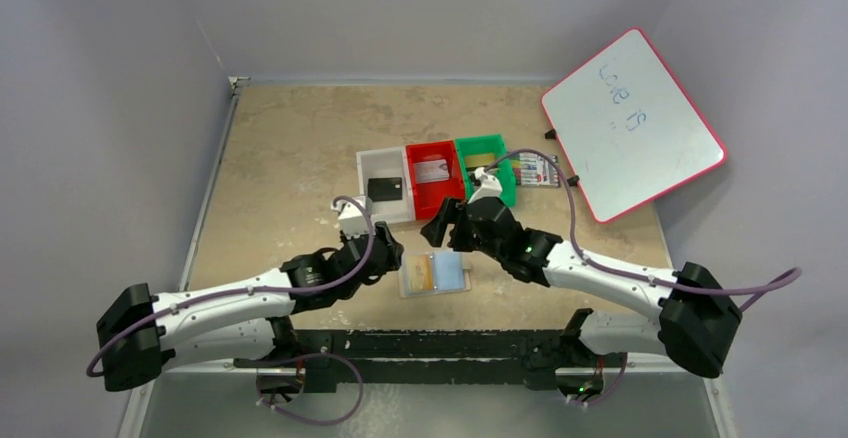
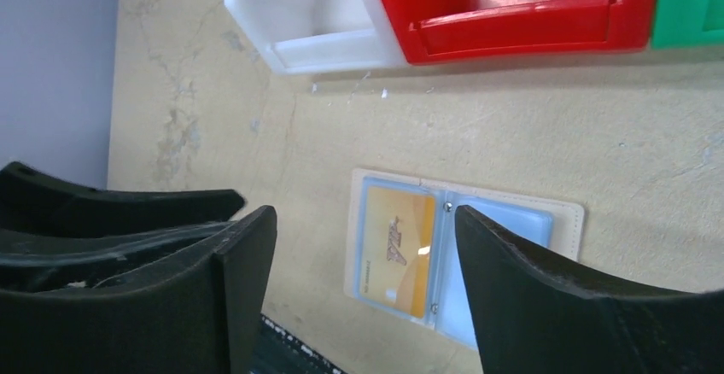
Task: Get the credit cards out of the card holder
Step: Remove the credit card from the card holder.
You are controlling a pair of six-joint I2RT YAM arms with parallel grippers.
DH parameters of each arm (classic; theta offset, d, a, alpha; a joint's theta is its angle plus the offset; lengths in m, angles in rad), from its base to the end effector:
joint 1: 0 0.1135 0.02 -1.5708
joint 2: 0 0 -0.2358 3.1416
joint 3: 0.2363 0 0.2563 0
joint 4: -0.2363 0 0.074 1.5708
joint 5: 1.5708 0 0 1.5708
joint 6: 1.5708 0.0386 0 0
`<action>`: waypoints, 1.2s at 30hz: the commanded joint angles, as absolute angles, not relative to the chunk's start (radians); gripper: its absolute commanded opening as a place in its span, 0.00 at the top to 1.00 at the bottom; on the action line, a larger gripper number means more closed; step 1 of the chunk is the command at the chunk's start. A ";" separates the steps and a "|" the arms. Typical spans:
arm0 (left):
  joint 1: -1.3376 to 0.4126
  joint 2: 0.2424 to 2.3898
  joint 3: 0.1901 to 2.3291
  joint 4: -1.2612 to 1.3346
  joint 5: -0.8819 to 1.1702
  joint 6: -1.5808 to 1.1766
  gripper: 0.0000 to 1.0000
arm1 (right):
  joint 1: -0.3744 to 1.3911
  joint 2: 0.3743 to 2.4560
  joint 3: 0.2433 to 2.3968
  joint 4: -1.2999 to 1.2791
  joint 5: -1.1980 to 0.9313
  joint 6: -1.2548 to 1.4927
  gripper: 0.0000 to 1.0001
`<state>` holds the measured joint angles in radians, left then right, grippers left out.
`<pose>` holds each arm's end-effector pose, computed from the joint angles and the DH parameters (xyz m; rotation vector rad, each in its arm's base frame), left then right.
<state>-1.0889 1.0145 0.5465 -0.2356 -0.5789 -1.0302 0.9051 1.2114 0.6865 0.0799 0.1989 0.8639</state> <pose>0.1235 -0.1905 0.1861 -0.2361 2.1849 -0.5618 0.1812 0.2184 0.2131 0.0901 2.1298 0.9040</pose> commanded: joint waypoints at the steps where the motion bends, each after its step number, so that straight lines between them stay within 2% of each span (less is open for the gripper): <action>1: -1.094 0.910 0.515 -0.279 -0.721 -1.083 0.47 | 0.910 1.166 0.611 0.243 0.288 0.876 0.19; 4: -1.093 0.863 0.517 -0.390 -0.849 -1.214 0.25 | 0.909 1.109 0.519 0.361 0.222 0.878 0.14; 5: -1.093 0.853 0.525 -0.453 -0.903 -1.309 0.18 | 0.907 1.098 0.499 0.366 0.209 0.886 0.08; 6: -1.093 0.846 0.537 -0.532 -0.939 -1.391 0.05 | 0.906 1.090 0.489 0.360 0.201 0.901 0.04; 8: -1.093 0.828 0.547 -0.566 -0.960 -1.352 0.00 | 0.906 1.086 0.464 0.382 0.174 0.908 0.02; 16: -1.094 0.766 0.528 -0.527 -0.890 -1.285 0.00 | 0.907 1.132 0.371 0.530 0.060 0.991 0.04; 21: -1.093 0.704 0.414 -0.284 -0.717 -1.177 0.16 | 0.906 1.225 0.403 0.541 -0.024 0.993 0.17; 24: -1.093 0.754 0.401 -0.251 -0.633 -1.180 0.26 | 0.906 1.259 0.403 0.562 -0.014 1.003 0.23; 28: -1.092 0.859 0.407 -0.165 -0.503 -1.111 0.34 | 0.906 1.324 0.421 0.521 -0.062 1.021 0.34; 31: -1.094 0.942 0.438 -0.092 -0.432 -1.057 0.37 | 0.907 1.368 0.462 0.505 -0.056 0.998 0.39; 36: -1.094 1.079 0.488 -0.046 -0.406 -1.045 0.43 | 0.906 1.429 0.508 0.455 -0.068 0.982 0.51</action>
<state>-1.0889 1.0107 0.4191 -0.1581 -0.4667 -1.0904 0.9073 1.4086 0.4530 0.4728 -0.0456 0.9993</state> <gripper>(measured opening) 0.598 0.520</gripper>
